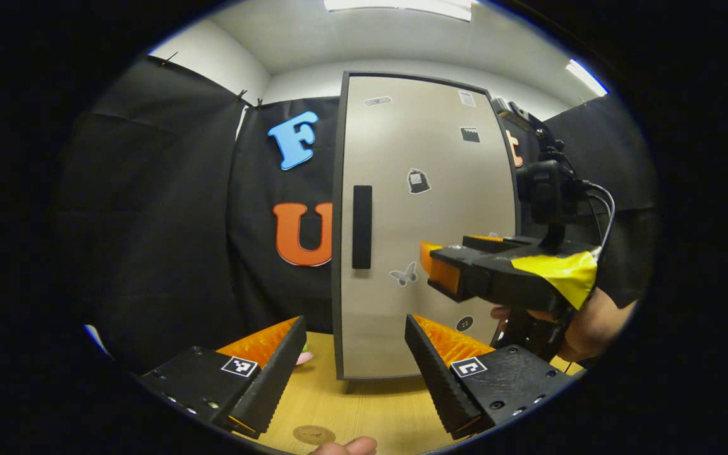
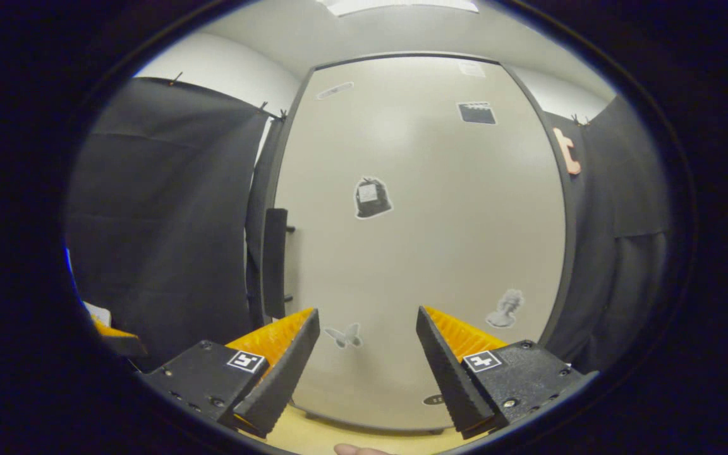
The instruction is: Open the cabinet door with the right hand, grasp the bottle in the cabinet with the left hand and place it on the coaster, then close the cabinet door with the right hand.
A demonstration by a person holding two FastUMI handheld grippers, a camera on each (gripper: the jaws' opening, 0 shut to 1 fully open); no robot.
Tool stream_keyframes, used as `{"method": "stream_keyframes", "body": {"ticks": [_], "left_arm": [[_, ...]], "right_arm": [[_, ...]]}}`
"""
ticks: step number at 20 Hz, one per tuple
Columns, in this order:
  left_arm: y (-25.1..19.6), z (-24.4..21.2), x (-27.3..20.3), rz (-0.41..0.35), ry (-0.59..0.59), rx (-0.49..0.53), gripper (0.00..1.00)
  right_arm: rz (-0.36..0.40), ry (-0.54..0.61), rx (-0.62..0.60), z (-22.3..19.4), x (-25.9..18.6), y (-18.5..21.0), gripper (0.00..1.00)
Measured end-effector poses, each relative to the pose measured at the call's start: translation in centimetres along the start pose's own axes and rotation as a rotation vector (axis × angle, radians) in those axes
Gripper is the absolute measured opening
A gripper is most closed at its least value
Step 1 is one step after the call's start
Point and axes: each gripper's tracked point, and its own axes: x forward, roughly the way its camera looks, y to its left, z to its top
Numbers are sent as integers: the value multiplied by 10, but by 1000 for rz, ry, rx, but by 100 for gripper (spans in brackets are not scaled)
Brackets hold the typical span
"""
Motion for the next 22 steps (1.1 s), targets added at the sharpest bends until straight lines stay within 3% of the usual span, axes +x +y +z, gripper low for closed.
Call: {"method": "stream_keyframes", "body": {"ticks": [5, 11, 13, 14, 17, 22], "left_arm": [[19, -15, -23, 53, 35, 23, 95], [44, -28, -37, 119, 59, 4, 95], [45, -38, -38, 113, 87, -1, 95], [45, -40, -38, 107, 94, 2, 95], [48, -37, -40, 101, 90, 11, 95], [56, -40, -45, 81, 82, -8, 95]], "right_arm": [[102, -36, -24, 13, 39, 57, 99], [108, -68, -128, 18, 74, 88, 94], [73, -94, -144, 22, 77, 85, 66], [60, -92, -136, 19, 78, 85, 42], [48, -52, -101, 19, 78, 86, 37], [118, -2, -77, 20, 69, 88, 24]]}}
